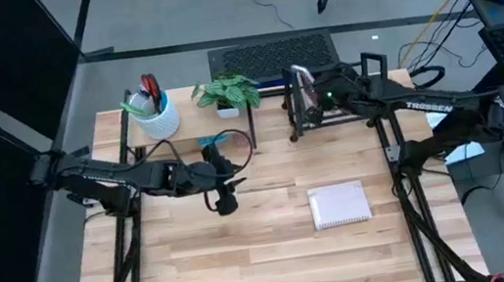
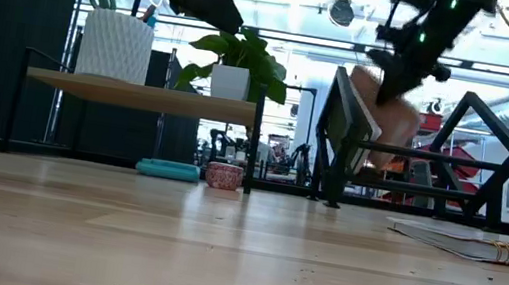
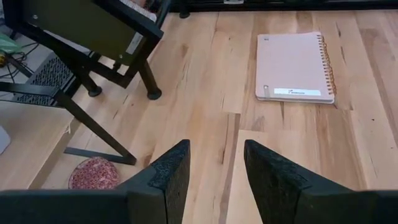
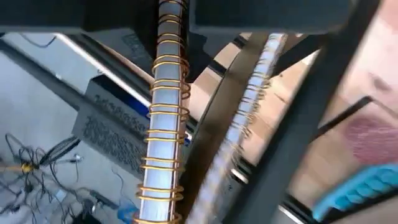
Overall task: Stock shelves
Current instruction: Remove the pink notebook from the black bookshelf
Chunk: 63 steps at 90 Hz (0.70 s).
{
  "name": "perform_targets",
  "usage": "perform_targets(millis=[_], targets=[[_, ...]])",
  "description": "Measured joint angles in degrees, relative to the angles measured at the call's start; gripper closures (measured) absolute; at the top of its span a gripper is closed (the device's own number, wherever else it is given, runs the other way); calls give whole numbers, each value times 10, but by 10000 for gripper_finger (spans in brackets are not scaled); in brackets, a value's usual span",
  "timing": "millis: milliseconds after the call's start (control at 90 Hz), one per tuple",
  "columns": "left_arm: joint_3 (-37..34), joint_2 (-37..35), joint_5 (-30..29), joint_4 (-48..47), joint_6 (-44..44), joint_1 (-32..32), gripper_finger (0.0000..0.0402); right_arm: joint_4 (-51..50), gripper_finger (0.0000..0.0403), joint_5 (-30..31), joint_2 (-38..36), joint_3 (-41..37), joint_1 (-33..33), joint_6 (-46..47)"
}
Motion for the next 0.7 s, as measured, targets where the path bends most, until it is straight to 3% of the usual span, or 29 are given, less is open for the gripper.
perform_targets(millis=[267,500,700], targets=[[0,0,0,0,0,0,262,-216,390,4,-35,121,114,41],[0,0,0,0,0,0,262,-286,390,4,-42,110,315,123],[0,0,0,0,0,0,262,-288,390,55,-14,87,470,194]])
